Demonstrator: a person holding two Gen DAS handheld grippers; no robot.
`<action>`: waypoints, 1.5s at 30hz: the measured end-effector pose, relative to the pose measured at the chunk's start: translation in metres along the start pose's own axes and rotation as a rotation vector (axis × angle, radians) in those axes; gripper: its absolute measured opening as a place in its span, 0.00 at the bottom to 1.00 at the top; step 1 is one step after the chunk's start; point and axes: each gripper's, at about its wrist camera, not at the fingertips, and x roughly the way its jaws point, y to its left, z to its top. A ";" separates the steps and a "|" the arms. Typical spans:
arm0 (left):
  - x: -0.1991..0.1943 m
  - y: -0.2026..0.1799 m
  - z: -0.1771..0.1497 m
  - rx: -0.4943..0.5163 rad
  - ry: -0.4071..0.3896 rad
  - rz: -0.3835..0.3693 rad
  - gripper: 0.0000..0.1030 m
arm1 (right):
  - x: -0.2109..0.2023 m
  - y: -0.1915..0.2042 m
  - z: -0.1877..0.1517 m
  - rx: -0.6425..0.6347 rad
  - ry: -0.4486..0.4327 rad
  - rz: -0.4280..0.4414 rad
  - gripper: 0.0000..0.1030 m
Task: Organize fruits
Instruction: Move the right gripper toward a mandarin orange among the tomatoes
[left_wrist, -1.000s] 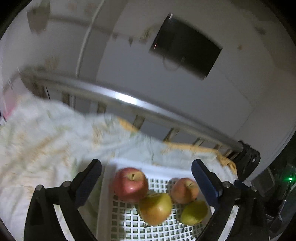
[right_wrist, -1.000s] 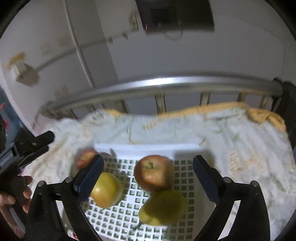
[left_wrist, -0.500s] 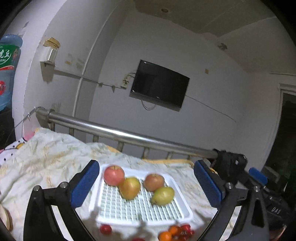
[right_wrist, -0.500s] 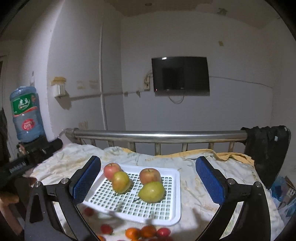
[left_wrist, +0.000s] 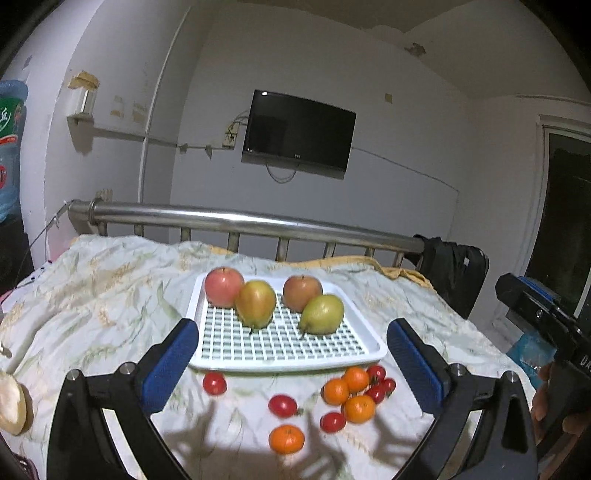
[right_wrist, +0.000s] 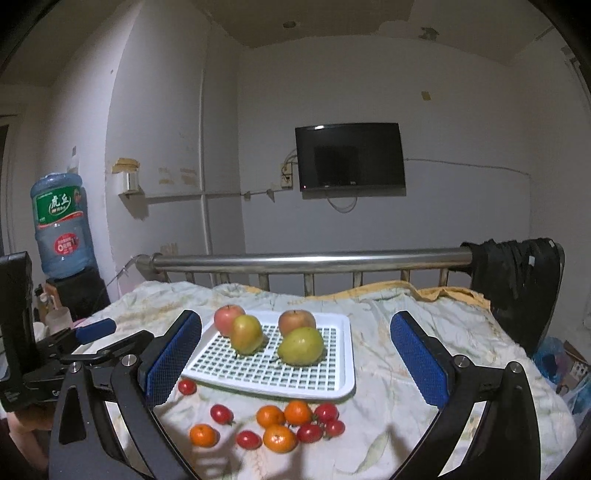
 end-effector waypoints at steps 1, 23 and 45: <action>0.000 0.002 -0.003 0.004 0.008 0.004 1.00 | 0.001 0.000 -0.003 0.005 0.007 0.000 1.00; 0.039 0.001 -0.070 0.045 0.273 0.030 1.00 | 0.029 -0.026 -0.070 0.034 0.238 -0.006 1.00; 0.088 0.000 -0.097 0.029 0.470 -0.019 0.68 | 0.112 0.008 -0.127 -0.068 0.594 0.067 0.44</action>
